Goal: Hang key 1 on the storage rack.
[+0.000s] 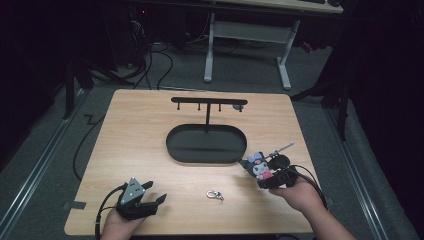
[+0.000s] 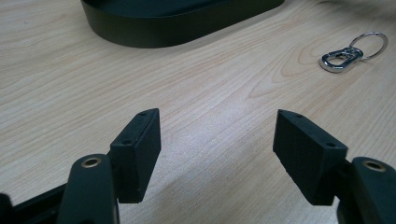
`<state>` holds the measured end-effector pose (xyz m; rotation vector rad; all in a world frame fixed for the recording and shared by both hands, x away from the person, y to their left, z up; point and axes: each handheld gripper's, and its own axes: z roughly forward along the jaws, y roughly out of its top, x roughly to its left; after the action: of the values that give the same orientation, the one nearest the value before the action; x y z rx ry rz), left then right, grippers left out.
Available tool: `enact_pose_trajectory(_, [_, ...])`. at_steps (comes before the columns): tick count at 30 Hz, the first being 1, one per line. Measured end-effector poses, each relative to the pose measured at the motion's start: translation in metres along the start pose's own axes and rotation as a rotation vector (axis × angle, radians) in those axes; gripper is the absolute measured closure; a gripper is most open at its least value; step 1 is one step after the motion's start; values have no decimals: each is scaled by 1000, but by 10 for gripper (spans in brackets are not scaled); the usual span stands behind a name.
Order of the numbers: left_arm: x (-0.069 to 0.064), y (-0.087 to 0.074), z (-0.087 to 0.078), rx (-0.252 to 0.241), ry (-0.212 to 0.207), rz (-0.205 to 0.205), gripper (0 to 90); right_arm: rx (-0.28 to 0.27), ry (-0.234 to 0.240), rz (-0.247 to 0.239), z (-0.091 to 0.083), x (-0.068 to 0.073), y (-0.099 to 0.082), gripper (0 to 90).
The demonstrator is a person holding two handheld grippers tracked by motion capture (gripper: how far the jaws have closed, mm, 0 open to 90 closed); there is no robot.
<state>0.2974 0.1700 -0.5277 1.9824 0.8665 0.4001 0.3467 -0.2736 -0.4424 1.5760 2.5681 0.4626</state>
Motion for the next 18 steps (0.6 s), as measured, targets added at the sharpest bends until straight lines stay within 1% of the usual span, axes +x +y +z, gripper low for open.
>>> enact_pose_trajectory(2, [-1, 0, 1, -2, -1, -1, 329, -1, 0, -1, -1, 0, 1, 483])
enact_pose_trajectory(4, [-1, 0, 1, 2, -2, 7, 330, 1, 0, 0, -3, -1, 2, 483])
enact_pose_trajectory(5, [-1, 0, 1, 2, -2, 7, 329, -1, 2, 7, -4, -1, 3, 483])
enact_pose_trajectory(9, [0, 0, 1, 3, -4, 4, 329, -1, -1, 1, -7, -2, 5, 483])
enact_pose_trajectory(12, [0, 0, 1, 3, -4, 3, 329, -6, -1, 9, -10, -2, 8, 483])
enact_pose_trajectory(14, [0, 0, 1, 5, -5, 4, 329, -5, -5, -1, -13, -2, 11, 483])
enact_pose_trajectory(17, [0, 0, 1, 4, -5, 5, 330, -9, -1, 1, -15, -1, 13, 483])
enact_pose_trajectory(18, [0, 0, 1, 2, -5, 4, 329, -8, -3, -8, -16, -1, 13, 483])
